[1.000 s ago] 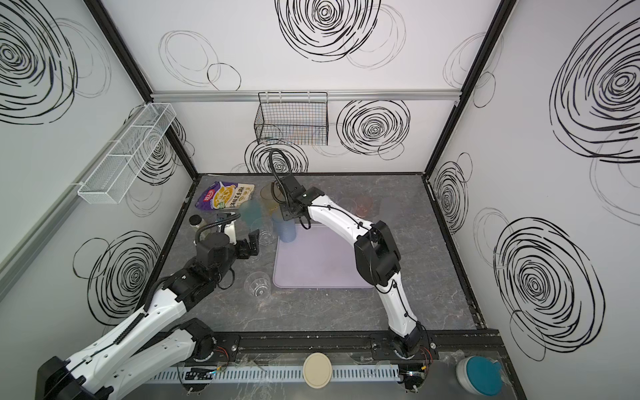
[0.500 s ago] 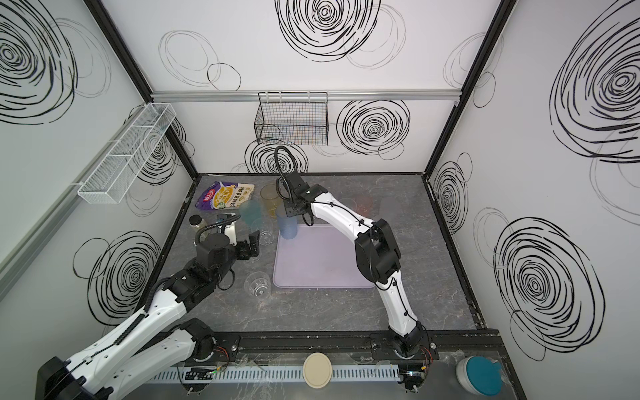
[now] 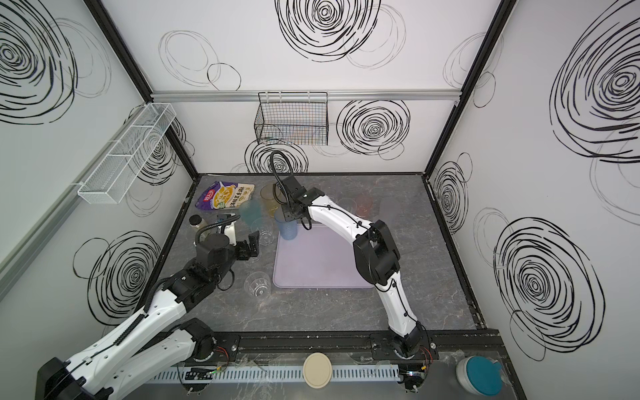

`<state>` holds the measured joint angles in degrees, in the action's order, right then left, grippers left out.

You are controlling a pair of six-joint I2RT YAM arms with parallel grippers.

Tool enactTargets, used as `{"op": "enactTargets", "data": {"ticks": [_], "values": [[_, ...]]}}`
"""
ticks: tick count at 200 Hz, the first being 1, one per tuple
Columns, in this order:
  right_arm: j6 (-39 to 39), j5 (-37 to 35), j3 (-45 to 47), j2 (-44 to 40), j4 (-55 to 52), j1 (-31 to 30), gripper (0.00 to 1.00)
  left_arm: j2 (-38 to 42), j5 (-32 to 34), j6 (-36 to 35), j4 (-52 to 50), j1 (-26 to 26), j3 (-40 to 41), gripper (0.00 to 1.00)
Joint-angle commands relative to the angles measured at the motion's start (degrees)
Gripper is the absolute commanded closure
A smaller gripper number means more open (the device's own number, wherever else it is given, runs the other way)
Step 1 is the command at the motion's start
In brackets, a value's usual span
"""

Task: Place the glasses into the tray
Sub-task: Place the glass on the tray, then pick up the glass from the top-center of the table.

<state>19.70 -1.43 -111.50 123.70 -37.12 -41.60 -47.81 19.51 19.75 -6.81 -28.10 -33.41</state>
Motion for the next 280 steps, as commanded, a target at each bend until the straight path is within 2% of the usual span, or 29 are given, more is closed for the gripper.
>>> {"op": "enactTargets", "data": {"ticks": [1,43,73,94,126,142,199,233,259,280], "values": [[0.24,0.27,0.32,-3.62,-1.25,-0.23,0.68,0.2,0.09,-0.08,-0.08,0.9,-3.04,0.0],[0.59,2.38,0.79,-8.5,0.04,0.55,0.55,-3.09,-1.65,-2.57,-2.02,3.08,-8.56,0.01],[1.85,3.22,7.59,-15.24,5.41,1.44,0.52,-9.22,-6.05,-2.6,-1.34,6.34,-16.04,0.03],[2.62,3.63,16.26,-21.07,10.95,2.38,0.52,-14.88,-11.29,-2.28,-0.66,9.48,-21.54,0.06],[3.79,2.93,32.41,-30.9,20.54,4.27,0.52,-24.78,-26.54,0.87,0.86,19.96,-28.97,0.2],[4.67,2.85,38.72,-35.49,24.13,5.09,0.52,-29.61,-30.31,1.73,1.18,23.27,-32.0,0.21],[4.64,2.04,46.77,-41.6,23.74,6.1,0.51,-45.57,-29.34,-3.05,-3.82,24.01,-45.12,0.24],[4.82,2.96,50.46,-43.54,24.37,6.16,0.51,-53.32,-30.49,-5.91,-7.94,22.74,-53.65,0.26],[5.16,3.42,52.14,-44.1,23.8,6.18,0.51,-58.59,-26.83,-11.0,-14.06,20.01,-60.6,0.28],[5.34,3.3,53.43,-45.07,23.75,6.24,0.51,-61.26,-23.6,-13.84,-17.74,18.92,-63.12,0.3]]}}
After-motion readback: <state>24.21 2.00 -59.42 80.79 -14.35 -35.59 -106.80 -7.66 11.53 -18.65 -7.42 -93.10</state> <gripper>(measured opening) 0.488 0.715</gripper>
